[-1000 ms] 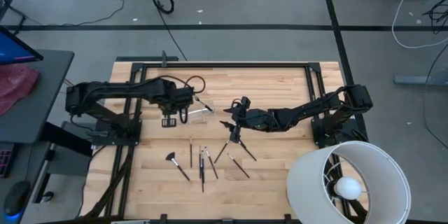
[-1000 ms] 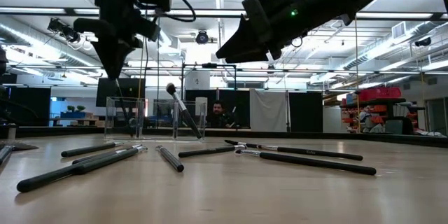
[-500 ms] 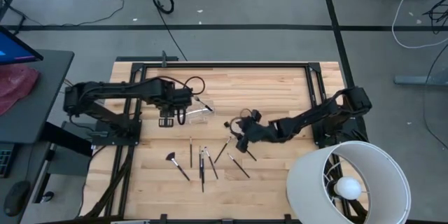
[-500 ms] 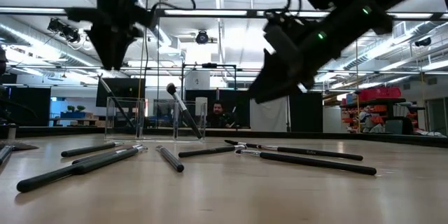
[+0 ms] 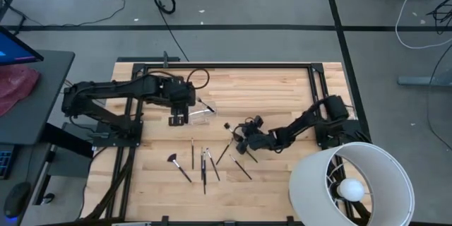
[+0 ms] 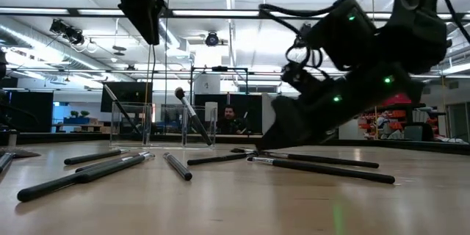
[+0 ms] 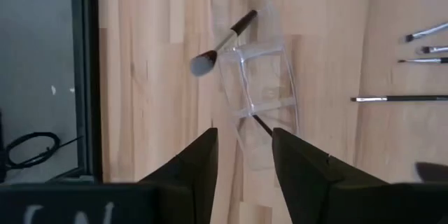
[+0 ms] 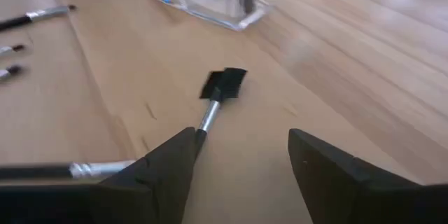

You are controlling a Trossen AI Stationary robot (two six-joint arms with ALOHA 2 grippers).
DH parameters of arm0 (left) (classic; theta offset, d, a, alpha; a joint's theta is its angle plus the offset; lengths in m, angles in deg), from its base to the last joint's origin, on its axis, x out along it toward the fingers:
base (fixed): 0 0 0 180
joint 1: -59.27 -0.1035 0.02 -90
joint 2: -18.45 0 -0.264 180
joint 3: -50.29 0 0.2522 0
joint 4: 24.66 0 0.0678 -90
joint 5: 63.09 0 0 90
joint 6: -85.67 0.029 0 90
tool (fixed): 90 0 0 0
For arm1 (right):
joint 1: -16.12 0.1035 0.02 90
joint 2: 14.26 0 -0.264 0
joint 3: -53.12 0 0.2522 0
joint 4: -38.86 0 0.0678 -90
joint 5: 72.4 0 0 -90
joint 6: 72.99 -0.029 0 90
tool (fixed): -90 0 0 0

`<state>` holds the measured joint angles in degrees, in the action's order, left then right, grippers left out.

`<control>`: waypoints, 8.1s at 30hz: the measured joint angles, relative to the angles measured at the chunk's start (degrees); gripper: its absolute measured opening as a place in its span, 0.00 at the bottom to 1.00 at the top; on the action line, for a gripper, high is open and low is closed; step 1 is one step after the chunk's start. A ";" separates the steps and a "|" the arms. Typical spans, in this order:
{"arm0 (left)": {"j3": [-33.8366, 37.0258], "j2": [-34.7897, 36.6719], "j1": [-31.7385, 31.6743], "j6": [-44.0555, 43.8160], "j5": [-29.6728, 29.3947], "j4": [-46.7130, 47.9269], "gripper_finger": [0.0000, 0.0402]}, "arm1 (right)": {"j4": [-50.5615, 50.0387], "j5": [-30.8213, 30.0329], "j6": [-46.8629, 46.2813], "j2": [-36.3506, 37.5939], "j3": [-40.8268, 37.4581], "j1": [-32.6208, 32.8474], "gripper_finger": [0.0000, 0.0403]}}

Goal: Put items in baskets/containers
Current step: Put the eye groomer brush into the right section of the transparent organizer, then put the eyeshadow brush into the left section of the transparent organizer

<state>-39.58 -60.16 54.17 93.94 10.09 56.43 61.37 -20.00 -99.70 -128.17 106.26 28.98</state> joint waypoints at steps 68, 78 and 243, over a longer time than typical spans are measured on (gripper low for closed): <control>43.65 -16.01 9.51 16.43 8.53 -90.36 0.44 | 5.61 18.64 3.60 -3.45 4.81 -3.56 0.02; 41.28 -20.11 9.84 19.46 6.10 -90.16 0.55 | 13.31 24.93 3.20 -3.40 4.94 -4.51 0.02; 50.51 15.28 23.71 -22.23 -7.54 -64.19 0.45 | -12.93 8.70 -7.99 2.38 5.16 9.67 0.55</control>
<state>10.93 -44.88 77.88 71.71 2.55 -7.77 48.44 -11.31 -107.69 -125.79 111.42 38.65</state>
